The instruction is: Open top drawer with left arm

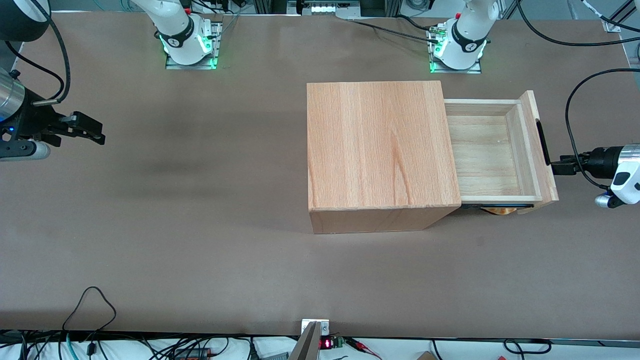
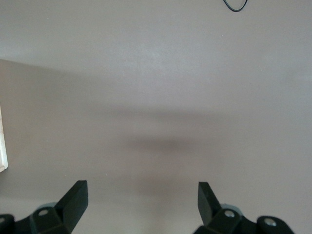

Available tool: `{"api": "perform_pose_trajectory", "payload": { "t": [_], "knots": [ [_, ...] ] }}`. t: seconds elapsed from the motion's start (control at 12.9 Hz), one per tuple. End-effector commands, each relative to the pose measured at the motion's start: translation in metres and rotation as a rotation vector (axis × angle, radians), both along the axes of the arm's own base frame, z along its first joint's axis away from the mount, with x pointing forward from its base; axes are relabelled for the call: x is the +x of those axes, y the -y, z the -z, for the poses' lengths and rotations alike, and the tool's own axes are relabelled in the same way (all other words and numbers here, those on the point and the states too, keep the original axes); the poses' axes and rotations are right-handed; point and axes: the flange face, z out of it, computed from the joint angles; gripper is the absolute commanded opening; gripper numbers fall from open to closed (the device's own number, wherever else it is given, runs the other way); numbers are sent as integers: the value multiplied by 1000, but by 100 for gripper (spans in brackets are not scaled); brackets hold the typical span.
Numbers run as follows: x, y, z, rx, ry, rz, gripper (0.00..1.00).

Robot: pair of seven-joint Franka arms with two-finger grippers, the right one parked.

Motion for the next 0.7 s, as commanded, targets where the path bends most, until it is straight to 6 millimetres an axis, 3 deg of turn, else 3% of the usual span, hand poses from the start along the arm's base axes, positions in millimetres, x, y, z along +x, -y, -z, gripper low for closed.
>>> {"api": "perform_pose_trajectory", "payload": {
  "t": [0.0,0.62],
  "knots": [
    [19,-2,-7,44,22,-21,100],
    [23,6,-37,32,16,6,100]
  ]
}}
